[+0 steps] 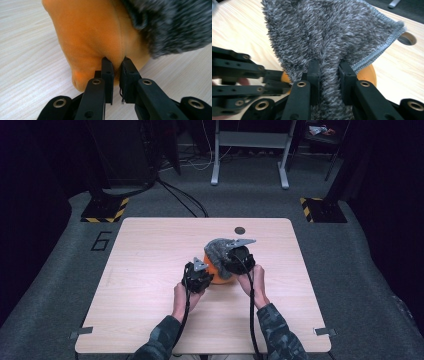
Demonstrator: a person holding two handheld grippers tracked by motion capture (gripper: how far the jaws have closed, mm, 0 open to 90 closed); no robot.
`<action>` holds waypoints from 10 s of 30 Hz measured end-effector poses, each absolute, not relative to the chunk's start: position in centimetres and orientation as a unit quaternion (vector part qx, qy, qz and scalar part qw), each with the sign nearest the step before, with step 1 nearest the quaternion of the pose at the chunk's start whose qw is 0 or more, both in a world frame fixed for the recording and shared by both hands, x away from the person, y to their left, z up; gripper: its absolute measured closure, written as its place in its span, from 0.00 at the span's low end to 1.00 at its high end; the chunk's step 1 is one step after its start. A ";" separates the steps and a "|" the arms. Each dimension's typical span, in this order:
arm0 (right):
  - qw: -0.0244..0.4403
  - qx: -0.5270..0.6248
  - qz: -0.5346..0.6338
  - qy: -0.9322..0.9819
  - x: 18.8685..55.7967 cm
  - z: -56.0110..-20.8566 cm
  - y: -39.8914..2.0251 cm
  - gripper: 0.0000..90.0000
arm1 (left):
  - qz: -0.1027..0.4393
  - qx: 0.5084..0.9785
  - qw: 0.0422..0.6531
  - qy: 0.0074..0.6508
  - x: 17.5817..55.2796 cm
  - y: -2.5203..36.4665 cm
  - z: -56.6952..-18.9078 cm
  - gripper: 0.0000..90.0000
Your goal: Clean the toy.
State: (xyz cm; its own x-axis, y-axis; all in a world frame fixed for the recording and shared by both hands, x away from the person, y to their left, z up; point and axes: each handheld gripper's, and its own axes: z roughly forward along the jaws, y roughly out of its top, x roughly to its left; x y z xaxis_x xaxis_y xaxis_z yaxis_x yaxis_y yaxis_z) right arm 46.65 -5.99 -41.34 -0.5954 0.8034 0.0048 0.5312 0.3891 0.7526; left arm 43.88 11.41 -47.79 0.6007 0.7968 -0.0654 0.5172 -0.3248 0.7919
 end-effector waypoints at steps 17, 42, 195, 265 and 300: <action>0.203 0.459 0.330 0.800 47.1 -43.7 -10.3 0.84 | 0.159 0.792 0.412 0.422 44.3 11.9 -48.1 0.92; 0.198 0.496 0.333 0.777 47.3 -44.2 -13.2 0.84 | 0.148 0.795 0.420 0.412 44.5 12.4 -48.3 0.92; 0.159 0.523 0.272 0.792 49.3 -48.2 -11.9 0.83 | 0.148 0.808 0.408 0.400 44.4 12.5 -48.1 0.94; 0.199 0.437 0.357 0.801 46.8 -41.4 -8.3 0.82 | 0.186 0.803 0.408 0.393 43.8 11.6 -46.7 1.00; 0.213 0.469 0.296 0.804 49.9 -44.4 -9.1 0.84 | 0.179 0.808 0.405 0.389 43.4 12.8 -47.7 1.00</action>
